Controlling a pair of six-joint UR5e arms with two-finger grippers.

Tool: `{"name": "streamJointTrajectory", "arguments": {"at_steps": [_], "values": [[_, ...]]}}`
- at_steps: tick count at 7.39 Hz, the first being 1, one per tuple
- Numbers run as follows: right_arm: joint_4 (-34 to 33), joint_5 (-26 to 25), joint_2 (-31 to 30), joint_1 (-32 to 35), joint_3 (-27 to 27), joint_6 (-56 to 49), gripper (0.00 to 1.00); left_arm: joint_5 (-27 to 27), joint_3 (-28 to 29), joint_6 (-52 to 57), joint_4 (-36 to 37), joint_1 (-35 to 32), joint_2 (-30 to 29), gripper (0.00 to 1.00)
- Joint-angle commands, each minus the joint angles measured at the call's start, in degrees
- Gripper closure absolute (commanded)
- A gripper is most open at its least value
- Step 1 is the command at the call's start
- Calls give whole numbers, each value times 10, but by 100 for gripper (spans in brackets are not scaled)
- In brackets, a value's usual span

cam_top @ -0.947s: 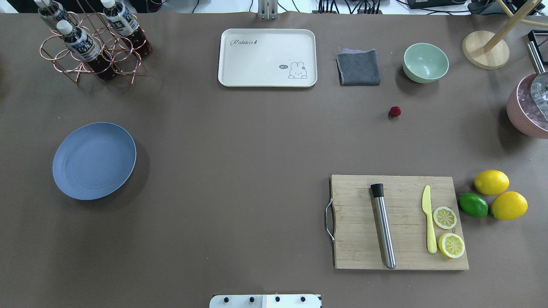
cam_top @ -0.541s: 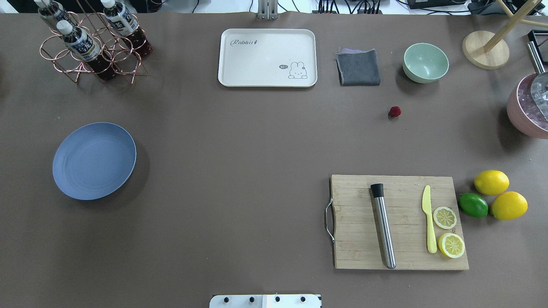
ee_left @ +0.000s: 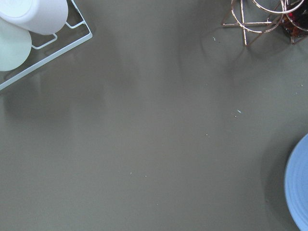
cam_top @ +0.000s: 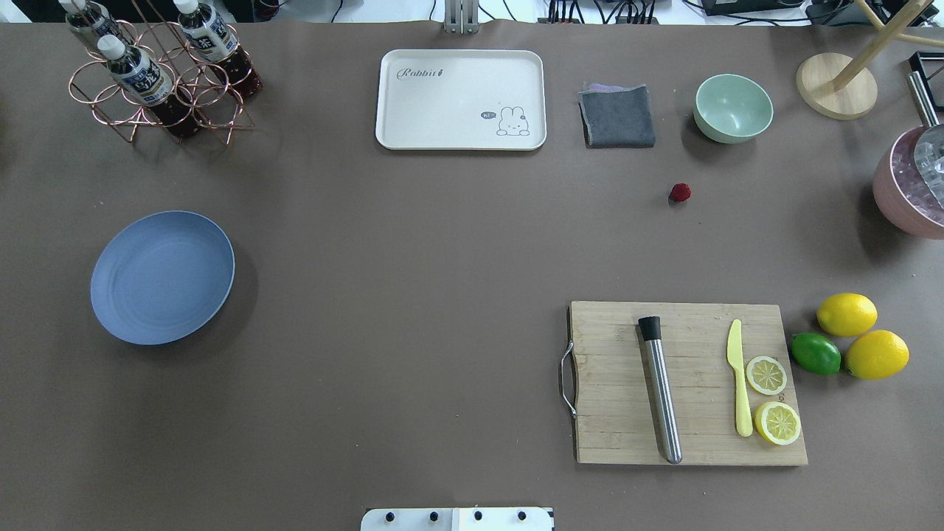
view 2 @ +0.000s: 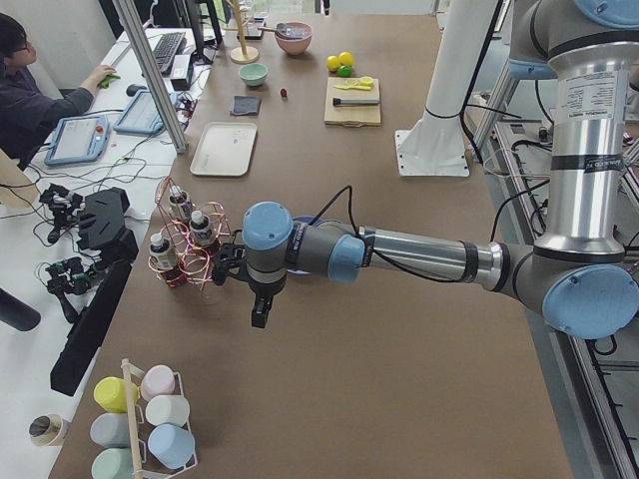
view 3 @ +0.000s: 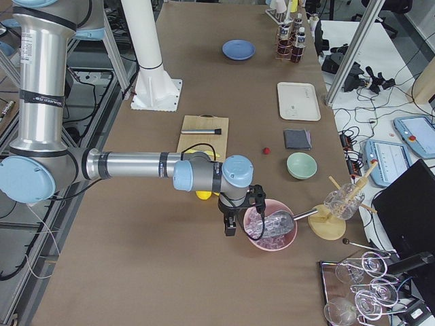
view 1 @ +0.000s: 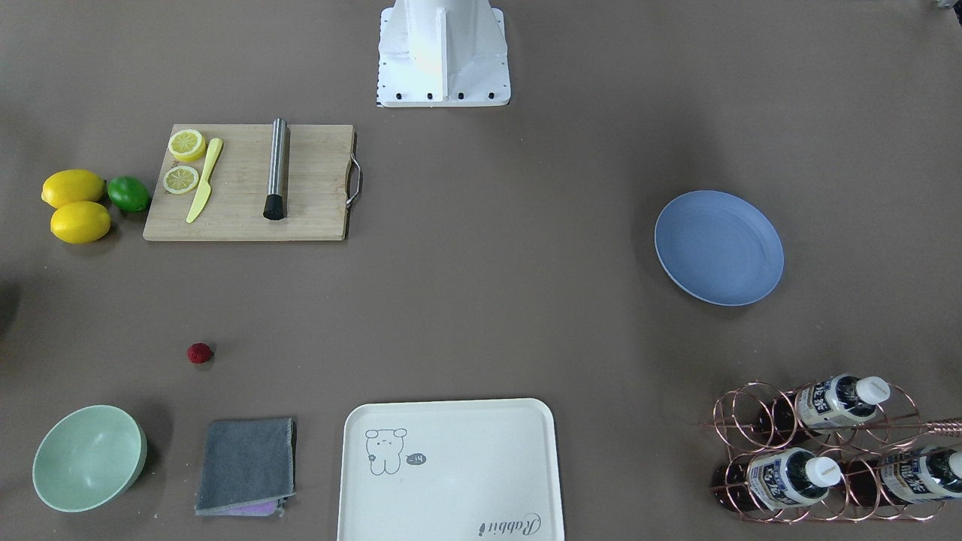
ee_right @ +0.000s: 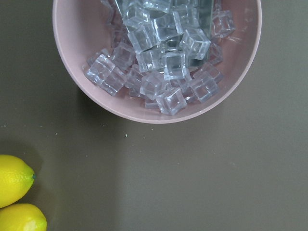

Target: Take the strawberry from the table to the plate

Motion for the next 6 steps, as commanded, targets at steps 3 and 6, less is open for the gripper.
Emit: {"name": "streamJointTrajectory", "arguments": {"at_steps": [3, 6], "values": [[0, 47, 43, -6, 4, 12, 0, -82, 5, -101, -54, 1, -52, 0], [1, 59, 116, -38, 15, 64, 0, -82, 44, -173, -176, 65, -38, 1]]}}
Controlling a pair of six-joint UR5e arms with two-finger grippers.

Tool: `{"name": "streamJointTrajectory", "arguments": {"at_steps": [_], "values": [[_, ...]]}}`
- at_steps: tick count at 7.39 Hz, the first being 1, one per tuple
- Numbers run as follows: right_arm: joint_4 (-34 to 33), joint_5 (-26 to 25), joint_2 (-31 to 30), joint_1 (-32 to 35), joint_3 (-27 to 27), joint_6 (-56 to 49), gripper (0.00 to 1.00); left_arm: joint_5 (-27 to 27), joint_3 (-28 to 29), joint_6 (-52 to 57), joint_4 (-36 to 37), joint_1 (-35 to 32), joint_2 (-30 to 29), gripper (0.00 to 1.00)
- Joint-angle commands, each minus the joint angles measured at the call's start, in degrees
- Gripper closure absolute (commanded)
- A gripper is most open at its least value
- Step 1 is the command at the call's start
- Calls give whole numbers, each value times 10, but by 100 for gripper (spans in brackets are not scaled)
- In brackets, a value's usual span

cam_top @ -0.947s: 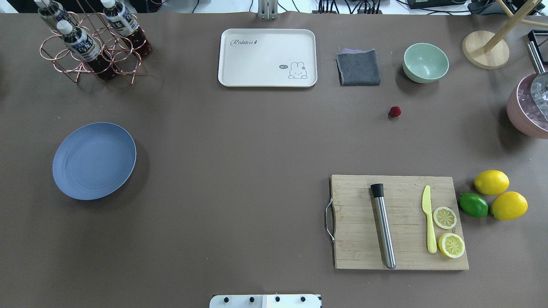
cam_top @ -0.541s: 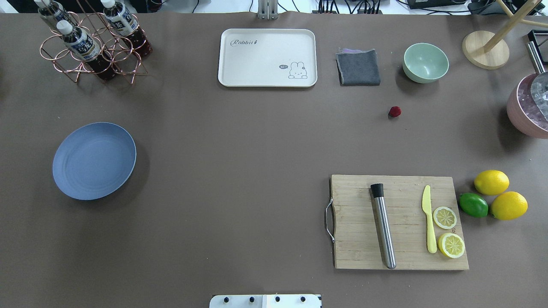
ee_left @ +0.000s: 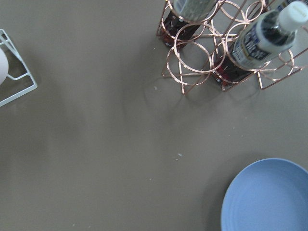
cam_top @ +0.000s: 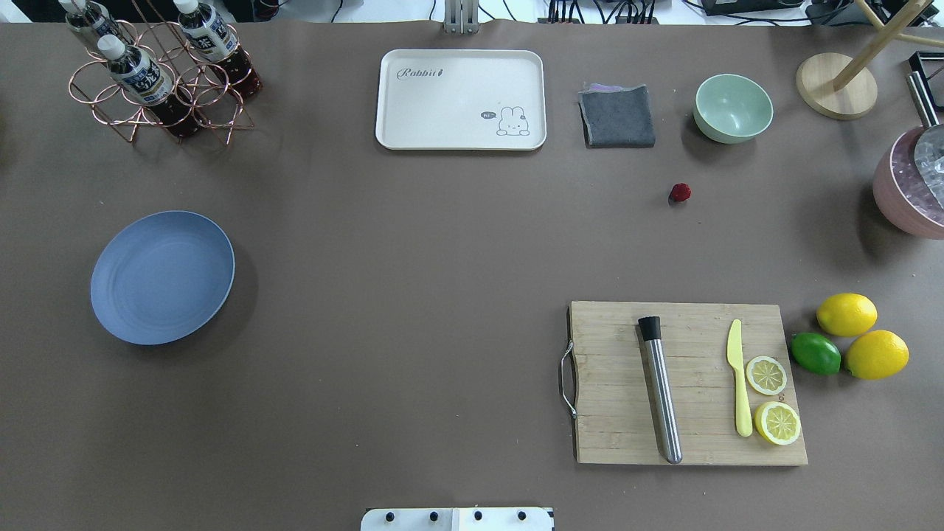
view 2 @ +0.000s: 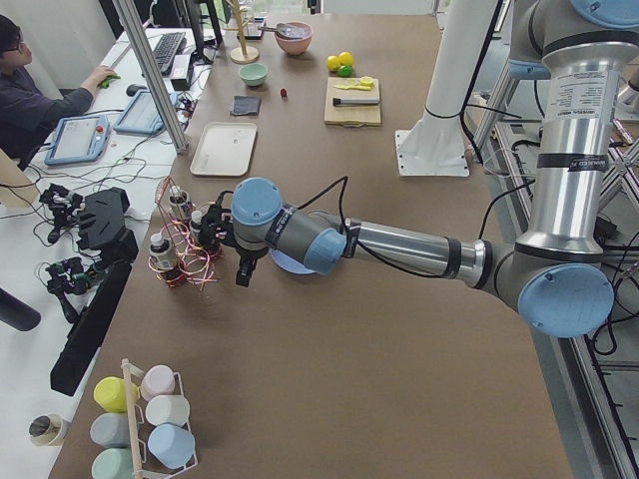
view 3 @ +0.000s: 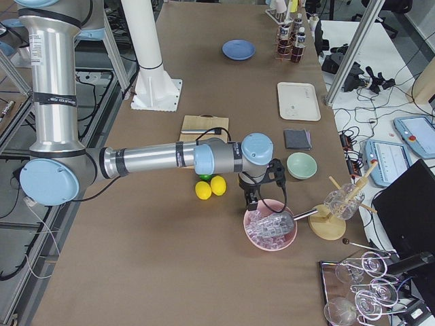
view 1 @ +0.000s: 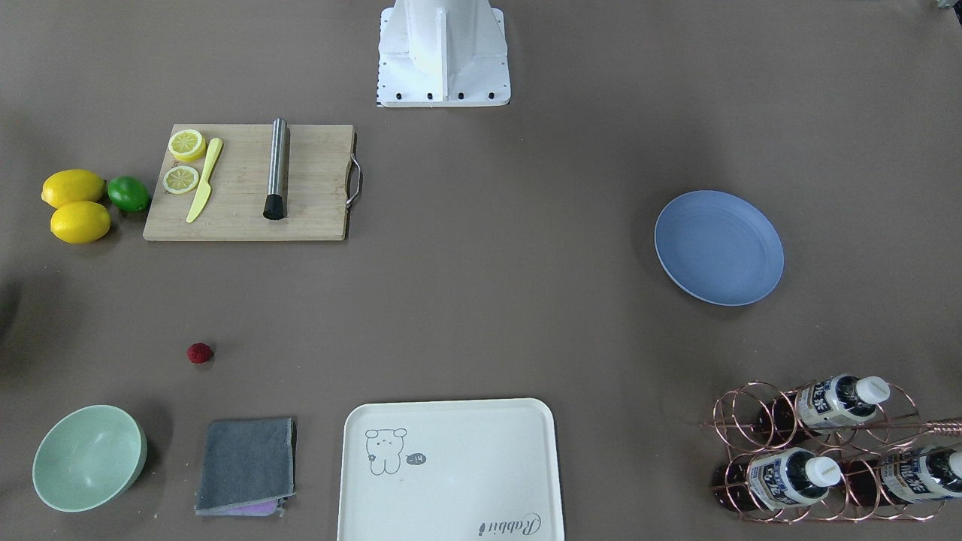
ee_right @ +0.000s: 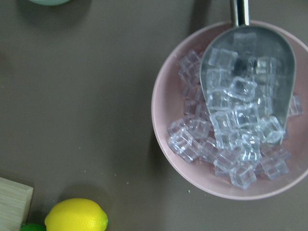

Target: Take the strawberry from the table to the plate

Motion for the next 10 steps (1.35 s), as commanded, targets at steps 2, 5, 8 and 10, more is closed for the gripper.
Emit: {"name": "streamJointTrajectory", "arguments": {"at_steps": [2, 5, 8, 10], "values": [[0, -106, 35, -99, 71, 145, 0, 77, 37, -80, -70, 93, 2, 2], [0, -136, 87, -166, 84, 252, 0, 134, 118, -255, -275, 211, 1, 3], [36, -104, 88, -169, 83, 272, 0, 173, 156, -315, -348, 293, -14, 3], [86, -98, 82, -181, 82, 321, 0, 171, 159, -317, -362, 300, -8, 3]]}}
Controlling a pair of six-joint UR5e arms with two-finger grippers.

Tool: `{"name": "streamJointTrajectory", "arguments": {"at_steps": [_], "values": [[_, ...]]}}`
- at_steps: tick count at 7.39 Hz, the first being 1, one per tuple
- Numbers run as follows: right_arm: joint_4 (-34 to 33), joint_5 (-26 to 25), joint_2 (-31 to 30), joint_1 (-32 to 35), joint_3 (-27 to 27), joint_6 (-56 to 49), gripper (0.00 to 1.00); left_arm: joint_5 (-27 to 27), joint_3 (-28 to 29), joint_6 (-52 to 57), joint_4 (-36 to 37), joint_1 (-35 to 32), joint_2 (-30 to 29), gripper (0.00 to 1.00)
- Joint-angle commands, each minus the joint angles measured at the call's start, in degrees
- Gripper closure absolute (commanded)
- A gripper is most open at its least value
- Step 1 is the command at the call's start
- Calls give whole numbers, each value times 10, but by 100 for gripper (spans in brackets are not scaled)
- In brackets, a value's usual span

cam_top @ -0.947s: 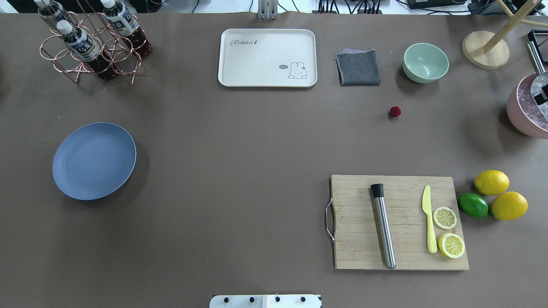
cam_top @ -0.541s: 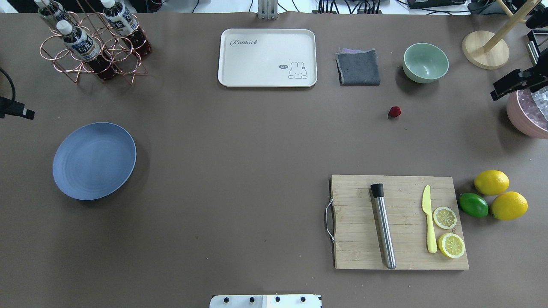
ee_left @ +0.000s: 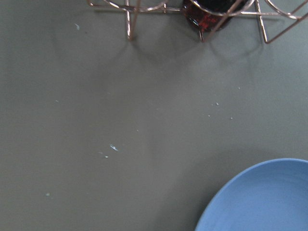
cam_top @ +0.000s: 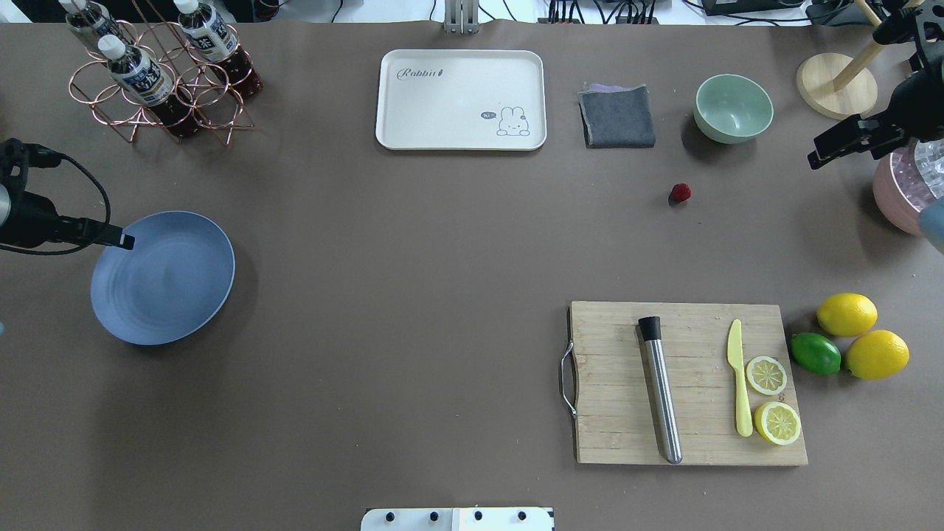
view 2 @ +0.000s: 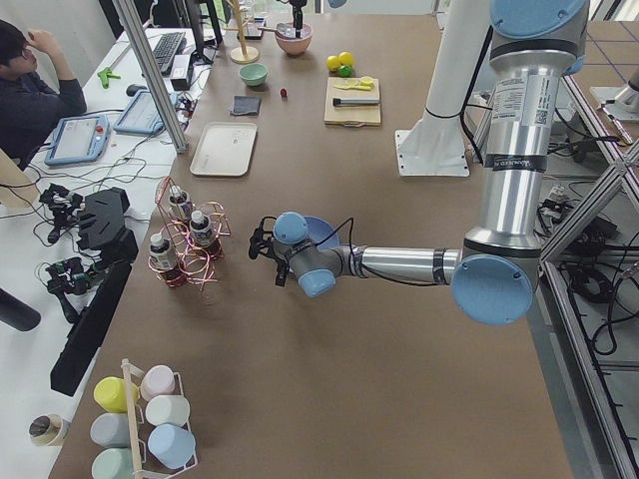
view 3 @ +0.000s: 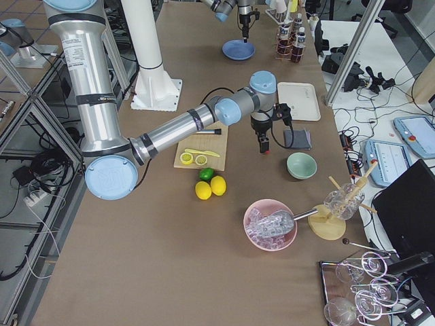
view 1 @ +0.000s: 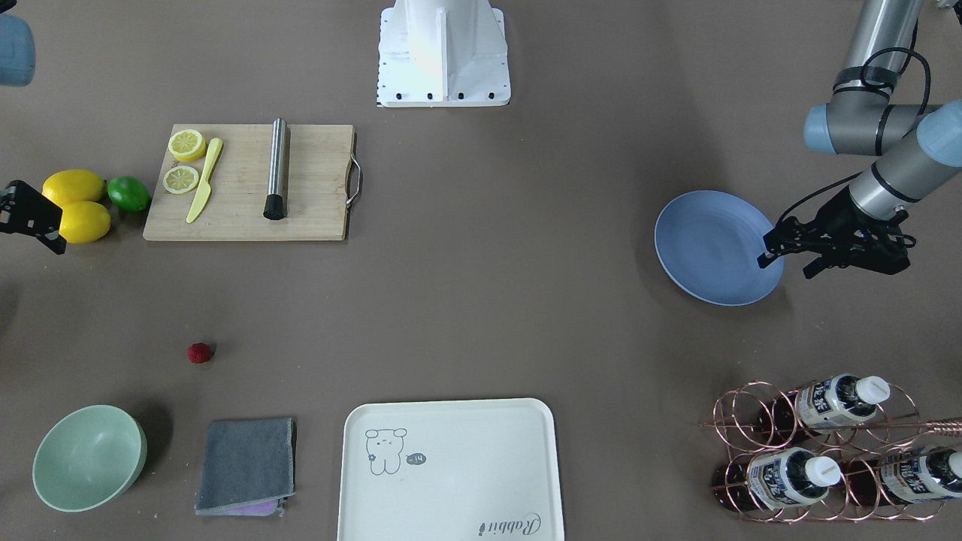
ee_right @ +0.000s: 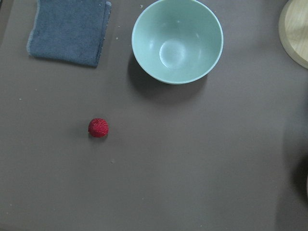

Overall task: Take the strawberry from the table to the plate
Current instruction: 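Push the blue plate inward with the left gripper while the right gripper nears the strawberry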

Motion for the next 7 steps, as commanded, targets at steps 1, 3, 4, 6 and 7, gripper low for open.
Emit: {"name": "streamJointTrajectory", "arguments": {"at_steps": [1, 3, 4, 6, 7], "values": [[38, 7, -6, -8, -2, 25, 0, 0, 4, -3, -18, 6, 4, 7], [38, 6, -6, -8, -2, 25, 0, -4, 0, -3, -22, 6, 5, 54], [38, 8, -6, -7, -2, 25, 0, -4, -1, -3, -32, 8, 14, 70], [38, 7, -7, -8, -2, 25, 0, -4, -1, -2, -40, 8, 25, 71], [38, 7, -9, -7, -1, 25, 0, -3, 1, -2, -40, 9, 25, 71]]}}
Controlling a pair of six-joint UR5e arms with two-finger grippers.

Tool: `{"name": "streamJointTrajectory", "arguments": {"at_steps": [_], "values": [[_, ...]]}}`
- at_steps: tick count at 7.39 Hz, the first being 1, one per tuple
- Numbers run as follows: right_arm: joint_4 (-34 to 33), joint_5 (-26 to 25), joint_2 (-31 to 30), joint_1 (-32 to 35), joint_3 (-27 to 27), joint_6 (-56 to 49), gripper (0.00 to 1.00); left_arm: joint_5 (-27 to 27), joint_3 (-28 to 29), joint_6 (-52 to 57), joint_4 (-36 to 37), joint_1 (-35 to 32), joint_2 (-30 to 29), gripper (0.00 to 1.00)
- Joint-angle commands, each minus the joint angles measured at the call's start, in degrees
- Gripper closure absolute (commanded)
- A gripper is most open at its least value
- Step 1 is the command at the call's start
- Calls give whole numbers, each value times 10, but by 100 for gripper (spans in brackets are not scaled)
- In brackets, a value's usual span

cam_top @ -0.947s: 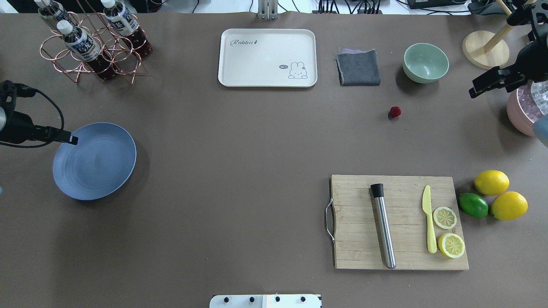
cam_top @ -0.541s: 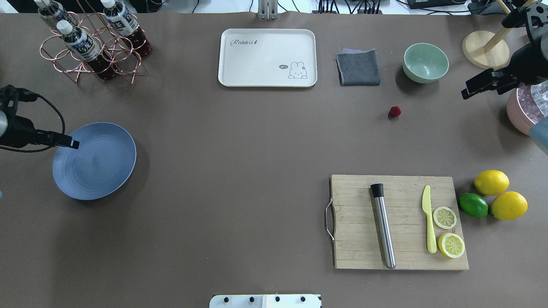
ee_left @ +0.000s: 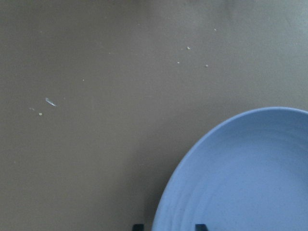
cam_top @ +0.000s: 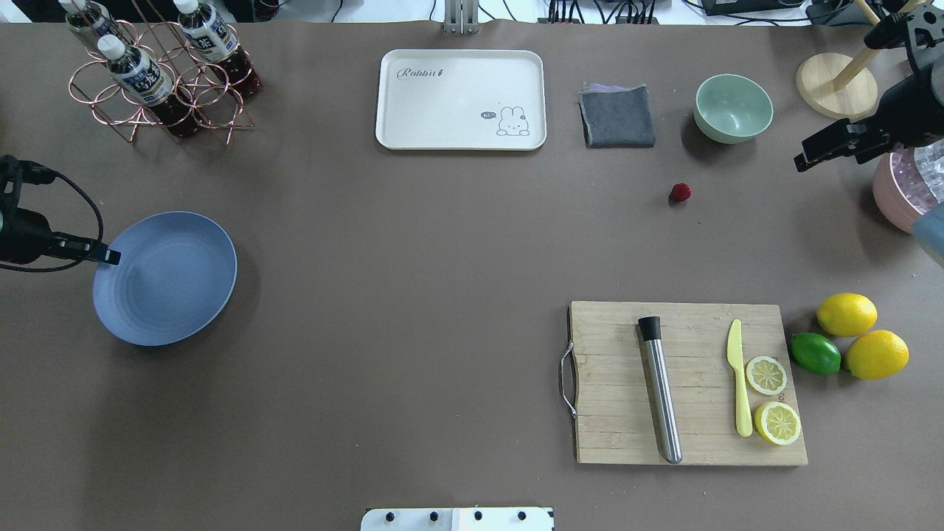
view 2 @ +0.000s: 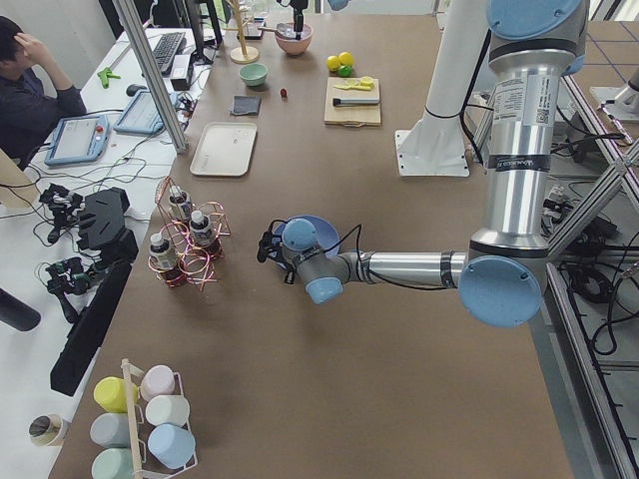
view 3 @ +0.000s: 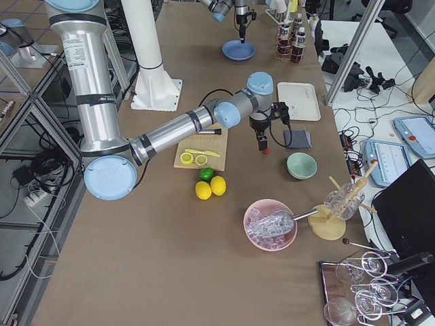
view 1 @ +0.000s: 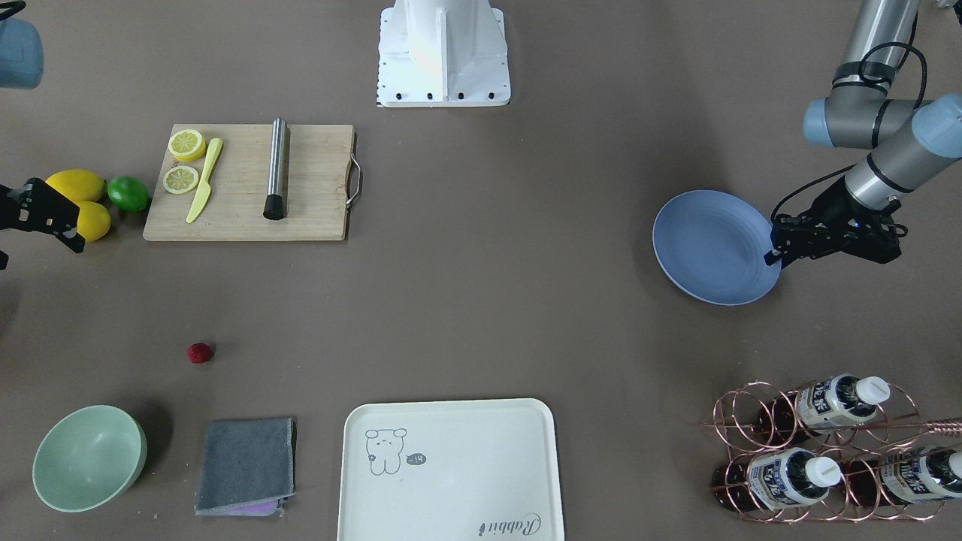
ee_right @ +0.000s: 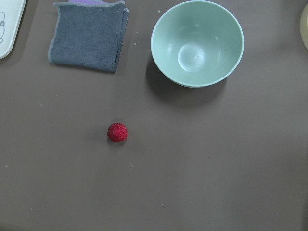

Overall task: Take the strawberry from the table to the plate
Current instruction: 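Push the blue plate inward with the left gripper while the right gripper nears the strawberry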

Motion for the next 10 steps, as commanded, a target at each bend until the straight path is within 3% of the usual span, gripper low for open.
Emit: {"name": "streamJointTrajectory", "arguments": {"at_steps": [1, 2, 4, 7, 10], "values": [[0, 0, -1, 0, 0, 0, 0, 2, 2, 0, -4, 1, 2, 71], [0, 0, -2, 0, -1, -1, 0, 2, 1, 0, -3, 1, 2, 71], [0, 1, -2, 0, -1, -1, 0, 0, -10, -2, -4, 1, 2, 100], [-1, 2, -1, -1, -2, -1, 0, -14, -54, -94, 2, 2, -10, 100], [0, 1, 0, -1, -10, -4, 0, -13, -56, -193, 20, 36, -94, 100]]}}
